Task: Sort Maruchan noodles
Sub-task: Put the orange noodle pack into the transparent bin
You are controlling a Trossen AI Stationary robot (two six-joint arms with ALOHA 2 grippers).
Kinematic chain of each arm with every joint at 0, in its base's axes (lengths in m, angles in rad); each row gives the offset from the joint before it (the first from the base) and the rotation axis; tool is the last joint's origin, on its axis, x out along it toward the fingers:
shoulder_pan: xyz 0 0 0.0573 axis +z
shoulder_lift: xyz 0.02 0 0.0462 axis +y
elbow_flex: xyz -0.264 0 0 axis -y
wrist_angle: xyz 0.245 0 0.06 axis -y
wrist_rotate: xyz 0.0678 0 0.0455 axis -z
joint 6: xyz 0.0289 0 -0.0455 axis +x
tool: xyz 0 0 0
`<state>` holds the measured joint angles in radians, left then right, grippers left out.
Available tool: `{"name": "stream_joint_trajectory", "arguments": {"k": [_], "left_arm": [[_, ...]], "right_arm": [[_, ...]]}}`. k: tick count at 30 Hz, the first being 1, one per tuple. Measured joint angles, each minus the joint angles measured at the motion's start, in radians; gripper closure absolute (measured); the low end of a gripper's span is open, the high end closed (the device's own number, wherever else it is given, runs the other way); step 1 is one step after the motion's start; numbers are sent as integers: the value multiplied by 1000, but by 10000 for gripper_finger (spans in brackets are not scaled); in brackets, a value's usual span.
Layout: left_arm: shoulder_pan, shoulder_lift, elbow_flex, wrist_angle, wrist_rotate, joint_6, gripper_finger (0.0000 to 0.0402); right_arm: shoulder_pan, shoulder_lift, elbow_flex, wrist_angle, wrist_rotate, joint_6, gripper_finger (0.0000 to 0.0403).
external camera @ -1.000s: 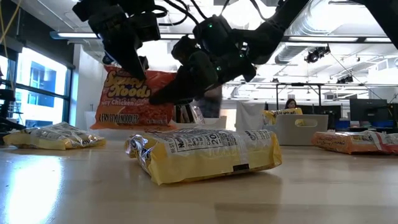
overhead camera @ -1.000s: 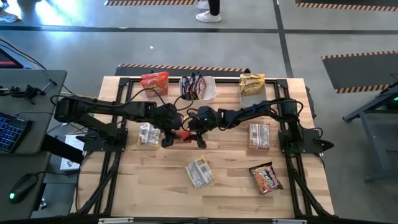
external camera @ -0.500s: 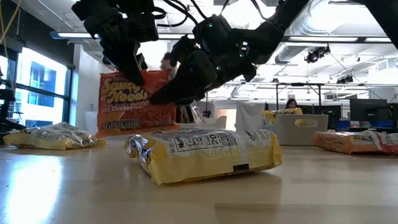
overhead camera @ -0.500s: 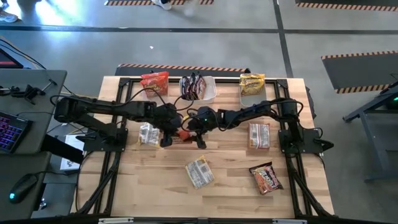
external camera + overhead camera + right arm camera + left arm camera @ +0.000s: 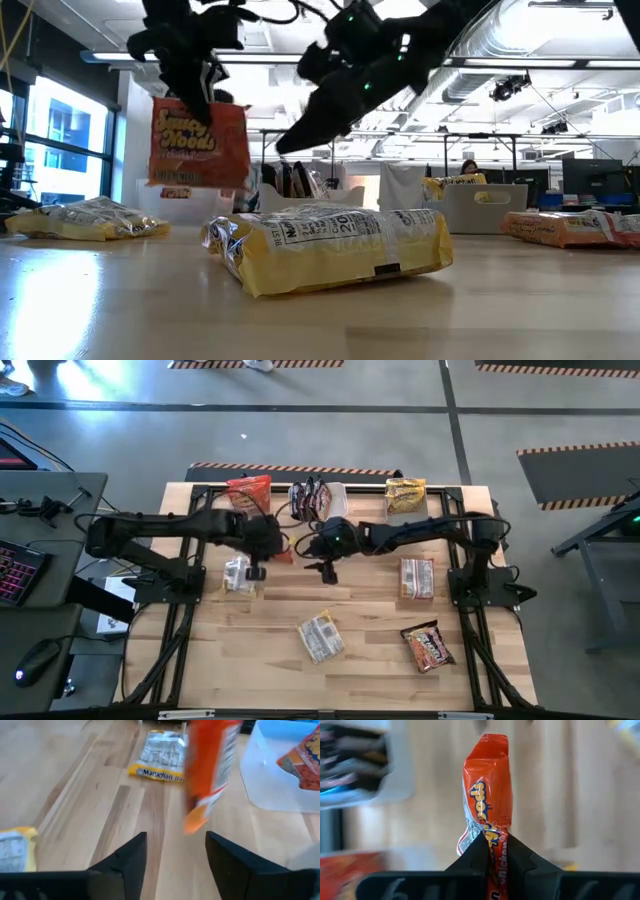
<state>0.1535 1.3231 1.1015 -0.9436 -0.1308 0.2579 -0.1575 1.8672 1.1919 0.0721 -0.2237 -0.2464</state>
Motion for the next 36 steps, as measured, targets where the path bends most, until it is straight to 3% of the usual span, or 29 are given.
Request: {"name": "stream_joint_trajectory", "arguments": {"k": [5, 12, 19, 26, 36], "left_arm": [[91, -22, 41, -52, -62, 96, 395], [225, -102, 41, -80, -63, 164, 398], [403, -143, 41, -85, -37, 304, 398], [582, -106, 41, -72, 34, 408, 399], [687, 22, 41, 19, 91, 480, 399]], "right_arm": [[-7, -61, -22, -102, -4, -52, 285], [-6, -142, -179, -23, 69, -63, 395], [-26, -197, -315, 167, 68, 25, 377], [-34, -207, -342, 178, 55, 36, 398], [-34, -207, -342, 171, 52, 27, 401]]}}
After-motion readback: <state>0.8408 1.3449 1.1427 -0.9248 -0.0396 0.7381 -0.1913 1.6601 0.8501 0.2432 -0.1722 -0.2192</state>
